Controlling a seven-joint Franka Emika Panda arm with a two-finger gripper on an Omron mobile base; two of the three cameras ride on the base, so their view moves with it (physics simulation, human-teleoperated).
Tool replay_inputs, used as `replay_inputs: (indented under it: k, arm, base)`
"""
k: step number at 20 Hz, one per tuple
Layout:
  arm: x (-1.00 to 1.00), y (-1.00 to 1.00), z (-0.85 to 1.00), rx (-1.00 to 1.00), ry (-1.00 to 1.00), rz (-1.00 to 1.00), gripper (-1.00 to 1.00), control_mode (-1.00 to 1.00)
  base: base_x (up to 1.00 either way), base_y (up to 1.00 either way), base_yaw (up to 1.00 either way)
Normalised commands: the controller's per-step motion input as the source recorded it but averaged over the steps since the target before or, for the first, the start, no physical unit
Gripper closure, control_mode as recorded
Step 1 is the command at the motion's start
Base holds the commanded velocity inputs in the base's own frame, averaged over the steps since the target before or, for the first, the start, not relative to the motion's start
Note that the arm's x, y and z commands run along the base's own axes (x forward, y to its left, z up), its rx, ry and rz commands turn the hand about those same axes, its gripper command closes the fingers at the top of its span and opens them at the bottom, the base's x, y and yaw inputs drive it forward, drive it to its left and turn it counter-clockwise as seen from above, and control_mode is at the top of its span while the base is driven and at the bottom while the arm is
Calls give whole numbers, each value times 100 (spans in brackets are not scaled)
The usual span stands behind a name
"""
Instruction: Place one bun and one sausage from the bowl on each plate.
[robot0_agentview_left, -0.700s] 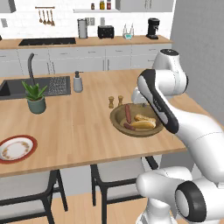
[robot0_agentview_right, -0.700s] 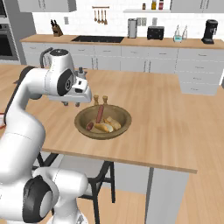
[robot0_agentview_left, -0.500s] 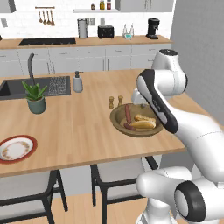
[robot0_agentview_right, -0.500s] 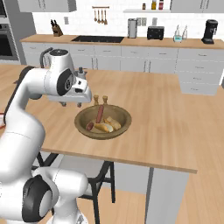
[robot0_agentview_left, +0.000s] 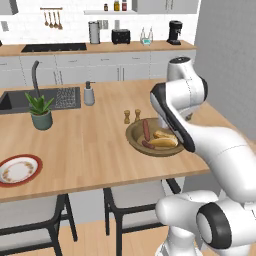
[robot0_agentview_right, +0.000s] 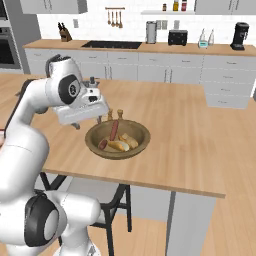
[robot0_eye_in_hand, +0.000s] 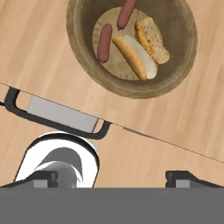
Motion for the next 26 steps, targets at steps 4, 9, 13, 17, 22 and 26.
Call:
replay_inputs:
  k: [4,9,13,17,22,26]
  arm:
    - [4,-36,-21,1,8,4,-100,-100]
    - [5,-21,-21,11,2,0,-100,-100]
    - [1,0,-24,5,0,0,-100,-100]
    - [0,0,-27,3,0,0,-100,-100]
    - [10,-13,-31,3,0,0,-100,-100]
    - [24,-17,-35,1,0,0,-100,-100]
  base:
    - [0,0,0]
    - [0,0,0]
    - [0,0,0]
    - [0,0,0]
    - [0,0,0]
    - [0,0,0]
